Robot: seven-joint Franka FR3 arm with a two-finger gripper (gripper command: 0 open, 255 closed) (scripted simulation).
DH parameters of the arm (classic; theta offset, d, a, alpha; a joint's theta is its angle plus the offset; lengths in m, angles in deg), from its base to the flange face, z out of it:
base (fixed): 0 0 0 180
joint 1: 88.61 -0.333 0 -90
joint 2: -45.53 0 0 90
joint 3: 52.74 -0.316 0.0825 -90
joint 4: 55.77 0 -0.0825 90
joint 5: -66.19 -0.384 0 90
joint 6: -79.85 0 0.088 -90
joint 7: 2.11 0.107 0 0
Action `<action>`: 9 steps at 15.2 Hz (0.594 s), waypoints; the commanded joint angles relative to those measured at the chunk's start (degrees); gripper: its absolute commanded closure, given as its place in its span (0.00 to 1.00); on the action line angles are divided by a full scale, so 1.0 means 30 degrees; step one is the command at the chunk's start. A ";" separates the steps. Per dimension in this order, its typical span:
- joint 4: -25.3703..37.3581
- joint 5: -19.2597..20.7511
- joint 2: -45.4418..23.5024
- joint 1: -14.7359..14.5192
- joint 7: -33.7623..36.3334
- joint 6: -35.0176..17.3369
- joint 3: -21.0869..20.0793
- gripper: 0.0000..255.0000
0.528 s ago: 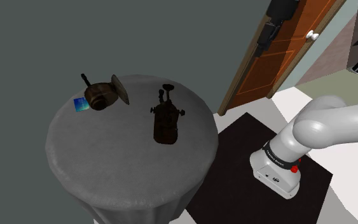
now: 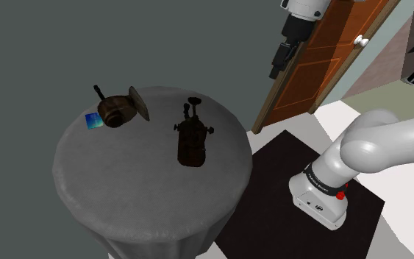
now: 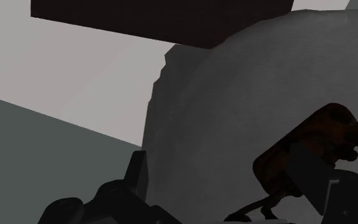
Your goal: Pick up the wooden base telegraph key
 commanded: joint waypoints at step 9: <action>-0.1194 -0.2495 -0.4214 -0.1837 0.0114 -0.6930 -0.1663 0.00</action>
